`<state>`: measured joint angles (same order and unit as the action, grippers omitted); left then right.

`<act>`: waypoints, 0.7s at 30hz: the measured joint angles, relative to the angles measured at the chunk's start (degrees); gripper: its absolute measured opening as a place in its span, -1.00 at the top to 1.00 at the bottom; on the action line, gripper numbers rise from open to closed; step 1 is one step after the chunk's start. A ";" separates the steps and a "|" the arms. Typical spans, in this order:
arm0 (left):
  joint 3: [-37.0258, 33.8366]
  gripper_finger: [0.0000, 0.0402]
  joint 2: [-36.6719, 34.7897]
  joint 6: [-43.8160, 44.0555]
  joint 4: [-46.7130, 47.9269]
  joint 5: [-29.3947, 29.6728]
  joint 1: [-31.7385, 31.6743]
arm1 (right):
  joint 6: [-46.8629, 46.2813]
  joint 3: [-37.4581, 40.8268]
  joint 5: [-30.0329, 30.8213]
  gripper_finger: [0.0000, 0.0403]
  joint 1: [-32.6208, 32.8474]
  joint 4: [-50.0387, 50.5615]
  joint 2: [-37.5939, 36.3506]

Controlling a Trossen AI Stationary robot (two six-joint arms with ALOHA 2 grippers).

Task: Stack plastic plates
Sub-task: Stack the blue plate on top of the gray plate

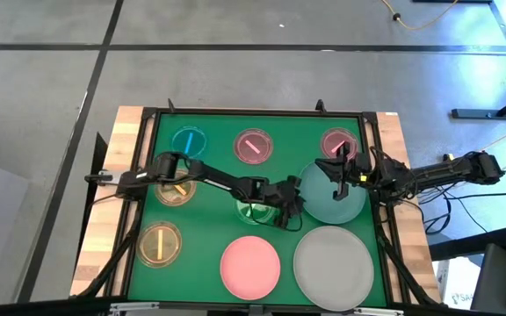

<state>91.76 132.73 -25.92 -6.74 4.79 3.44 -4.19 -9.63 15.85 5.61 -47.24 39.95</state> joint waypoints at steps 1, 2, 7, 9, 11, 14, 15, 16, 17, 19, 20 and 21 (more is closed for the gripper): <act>0.11 0.25 0.21 -0.66 0.00 -0.02 -0.02 | -0.01 0.00 0.00 0.92 0.00 0.35 0.02; 0.09 0.25 0.24 -1.33 0.16 -0.03 -0.09 | 0.00 0.00 -0.01 0.92 0.00 0.72 0.02; -0.83 0.25 0.17 -1.74 0.12 -0.04 -0.33 | 0.00 0.00 -0.02 0.92 0.00 0.89 0.02; -0.85 0.25 0.17 -2.43 0.56 -0.01 -0.38 | -0.01 0.00 0.00 0.92 0.00 0.87 0.02; -0.85 0.25 0.15 -3.73 1.24 0.01 -0.50 | -0.01 0.00 -0.02 0.92 0.00 0.83 0.02; -0.85 0.25 0.15 -4.43 1.92 0.10 -0.82 | -0.02 0.00 -0.02 0.92 0.00 0.83 0.02; -0.85 0.25 0.15 -4.45 1.90 0.21 -0.89 | -0.01 0.00 -0.02 0.92 0.00 0.82 0.02; -0.85 0.27 0.15 -4.65 1.78 0.21 -0.95 | -0.02 0.00 -0.02 0.92 0.00 0.83 0.02; -0.85 0.29 0.15 -5.06 1.55 0.28 -0.96 | 0.00 0.00 -0.02 0.92 0.00 0.83 0.02; -0.85 0.36 0.15 -6.39 1.47 0.24 -0.96 | 0.00 0.00 -0.02 0.92 0.00 0.83 0.02; -0.85 0.40 0.15 -6.81 1.63 0.24 -0.94 | -0.02 0.00 -0.02 0.92 0.00 0.83 0.02; -0.87 0.44 0.15 -6.84 1.87 0.24 -0.94 | -0.01 0.00 -0.02 0.92 0.00 0.84 0.02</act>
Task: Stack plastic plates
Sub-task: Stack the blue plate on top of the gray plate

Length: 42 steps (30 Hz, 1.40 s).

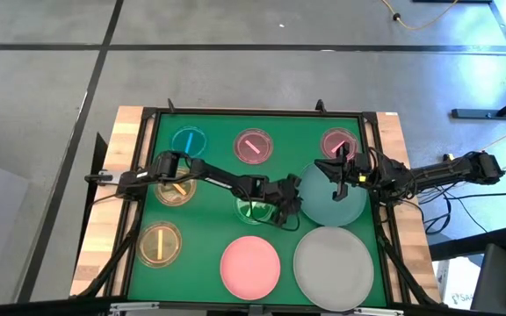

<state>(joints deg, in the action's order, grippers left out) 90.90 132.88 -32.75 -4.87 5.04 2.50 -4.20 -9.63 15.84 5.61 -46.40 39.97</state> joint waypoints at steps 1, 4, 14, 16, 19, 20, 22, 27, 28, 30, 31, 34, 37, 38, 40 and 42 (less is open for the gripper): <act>-0.01 0.49 0.00 0.00 0.13 -0.01 0.02 | 0.00 0.00 0.00 0.92 0.00 0.00 0.00; -0.01 0.63 0.00 -0.62 0.00 -0.07 0.04 | 0.01 0.00 0.00 0.92 0.00 0.01 0.00; -0.09 0.97 0.00 -2.25 -0.04 0.13 0.02 | -0.01 0.00 -0.02 0.92 0.00 0.06 0.00; -0.09 0.96 0.00 -2.34 -0.07 0.17 0.02 | -0.01 0.00 -0.02 0.92 0.00 0.06 0.00; -0.09 0.94 0.00 -2.34 -0.27 0.49 0.11 | 0.01 0.00 -0.02 0.92 0.00 0.06 0.00; -0.09 0.94 -0.05 -2.35 -0.25 0.75 0.26 | 0.01 0.00 -0.02 0.92 0.00 0.06 0.00; -0.09 0.95 -0.32 -2.37 -0.07 2.11 0.82 | 0.19 0.00 -0.02 0.92 0.00 0.08 0.00; 1.39 0.96 -1.60 -4.44 1.55 4.69 3.44 | 1.54 0.00 -0.07 0.92 0.02 -0.05 -0.24; 1.52 0.96 -2.22 -4.81 1.24 4.84 4.01 | 1.30 0.02 -0.18 0.92 0.07 0.07 -0.76; 1.57 0.96 -2.73 -5.14 1.44 4.69 5.14 | 0.12 -0.19 -1.68 0.92 0.07 0.00 -1.36; 1.73 0.96 -2.85 -5.09 1.15 4.76 5.70 | -0.38 -0.62 -2.91 0.92 0.07 0.10 -1.55; 1.68 0.96 -3.34 -5.03 1.61 3.39 7.33 | -2.06 -1.72 -8.57 0.92 0.07 0.94 -1.99; 1.74 0.96 -3.48 -4.90 1.34 -1.71 8.60 | -4.41 -3.01 -14.62 0.92 0.07 1.27 -2.10; 1.74 0.96 -3.48 -4.90 1.28 -3.77 9.08 | -4.82 -3.31 -16.02 0.92 0.07 1.28 -2.10; 1.74 0.96 -3.48 -4.41 1.28 -8.67 9.79 | -5.42 -3.59 -18.20 0.92 0.07 1.53 -2.01; 1.77 0.96 -3.48 -3.31 1.25 -14.03 10.33 | -6.15 -3.65 -19.23 0.92 0.07 1.44 -2.02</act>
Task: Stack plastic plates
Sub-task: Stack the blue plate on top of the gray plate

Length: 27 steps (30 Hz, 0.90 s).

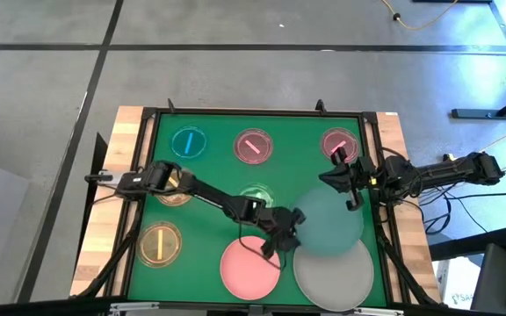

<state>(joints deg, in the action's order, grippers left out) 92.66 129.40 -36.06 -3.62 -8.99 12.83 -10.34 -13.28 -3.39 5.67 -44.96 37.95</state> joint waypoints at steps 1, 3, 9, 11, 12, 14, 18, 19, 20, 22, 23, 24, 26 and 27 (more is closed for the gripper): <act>0.00 0.96 0.00 0.70 -0.12 -2.59 0.26 | -0.05 0.00 -0.24 0.92 0.00 -0.04 -0.04; 0.00 0.96 0.00 2.02 -1.06 -7.05 0.55 | -0.08 0.00 -0.22 0.92 0.00 -0.06 -0.03; 0.04 0.96 0.12 4.55 -4.22 -13.14 1.89 | -1.70 0.00 -0.20 0.92 0.00 -0.69 -0.01; 0.04 0.96 0.25 4.49 -5.35 -13.05 2.61 | -1.71 -0.02 -0.18 0.92 0.00 -1.02 0.08; 0.04 0.96 0.42 4.49 -6.28 -13.03 2.97 | -1.71 -0.02 -0.17 0.92 0.00 -1.07 0.20; 0.09 0.96 1.11 4.08 -9.19 -13.14 3.56 | -1.73 -0.02 -0.16 0.92 0.00 -0.96 0.45; 0.09 0.96 2.86 3.04 -14.93 -13.24 4.18 | -1.82 -0.04 -0.14 0.92 0.00 -0.43 0.45; 0.09 0.96 3.29 2.90 -16.06 -13.24 4.16 | -1.83 -0.04 -0.14 0.92 0.00 -0.35 0.45; 0.09 0.96 3.70 2.90 -16.77 -13.18 4.11 | -1.84 -0.04 -0.14 0.92 0.00 -0.20 0.47; 0.09 0.96 4.72 2.93 -18.29 -12.74 3.96 | -1.84 -0.04 -0.14 0.92 0.00 0.00 0.45; 0.09 0.95 5.10 3.07 -18.36 -12.59 3.91 | -1.84 -0.04 -0.14 0.92 0.00 0.06 0.47; 0.09 0.95 5.53 3.90 -18.62 -12.58 3.90 | -1.84 -0.04 -0.14 0.92 0.00 0.08 0.47; 0.09 0.93 6.26 5.78 -19.72 -12.65 3.77 | -1.84 -0.04 -0.14 0.92 0.00 0.15 0.47; 0.09 0.92 6.40 6.54 -20.17 -12.89 3.77 | -1.84 -0.04 -0.14 0.92 0.00 0.17 0.45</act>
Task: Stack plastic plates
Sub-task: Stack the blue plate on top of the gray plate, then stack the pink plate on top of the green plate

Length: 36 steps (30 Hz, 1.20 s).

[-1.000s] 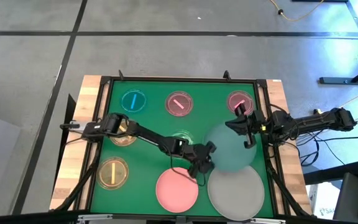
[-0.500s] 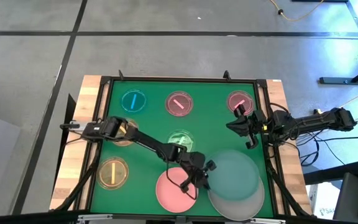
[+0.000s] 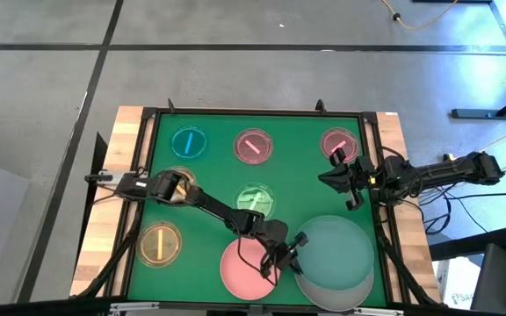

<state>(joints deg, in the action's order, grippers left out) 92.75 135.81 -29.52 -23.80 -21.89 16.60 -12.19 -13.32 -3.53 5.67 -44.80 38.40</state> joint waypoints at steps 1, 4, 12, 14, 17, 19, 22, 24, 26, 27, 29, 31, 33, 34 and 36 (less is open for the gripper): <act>0.00 0.91 0.00 0.28 -0.02 -0.26 -0.04 | 0.00 0.00 0.00 0.92 0.00 -0.01 0.02; 0.04 0.87 -0.02 0.44 -0.21 -1.22 -0.04 | 0.00 0.00 0.00 0.92 0.00 0.00 0.02; 0.04 0.64 -0.02 0.53 0.00 -0.86 -0.04 | 0.01 0.00 0.01 0.92 0.00 0.11 0.02; 0.04 0.57 -0.02 0.53 0.21 0.72 0.11 | 0.02 0.00 0.00 0.92 0.00 0.46 0.02; 0.04 0.51 -0.93 0.59 2.85 5.28 0.51 | 0.02 0.00 0.01 0.92 0.00 1.06 0.00; 0.02 0.48 -2.41 0.81 6.98 10.00 0.95 | 0.01 -0.02 0.00 0.92 0.00 1.79 -0.01; 0.02 0.47 -5.15 0.64 13.31 18.92 1.69 | 0.02 -0.04 0.02 0.92 -0.02 2.13 -0.01; 0.04 0.48 -6.85 0.61 17.91 24.67 2.04 | 0.02 -0.04 0.02 0.92 0.00 2.33 -0.01; 0.04 0.48 -8.62 0.90 23.84 29.50 2.29 | 0.02 -0.04 0.04 0.92 -0.02 2.68 -0.01; 0.04 0.48 -9.56 1.63 26.94 31.28 2.36 | 0.02 -0.04 0.04 0.92 -0.02 2.61 -0.01; 0.04 0.47 -11.40 4.14 32.89 32.92 2.32 | 0.02 -0.04 0.04 0.92 -0.02 2.73 -0.01; 0.02 0.47 -13.74 7.35 40.12 32.46 2.28 | 0.02 -0.04 0.04 0.92 -0.02 2.84 -0.01; 0.09 0.48 -15.73 10.47 46.37 30.09 2.26 | 0.02 -0.04 0.04 0.92 -0.02 2.95 -0.01; 0.09 0.48 -16.60 12.07 49.68 28.70 2.27 | 0.02 -0.04 0.06 0.92 -0.02 2.92 -0.01; 0.07 0.48 -17.75 14.71 54.95 25.32 2.28 | 0.02 -0.04 0.06 0.92 -0.02 2.92 -0.01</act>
<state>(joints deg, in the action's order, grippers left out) 92.82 118.06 -14.81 31.15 3.43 18.87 -12.16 -13.37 -3.47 5.65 -41.88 38.39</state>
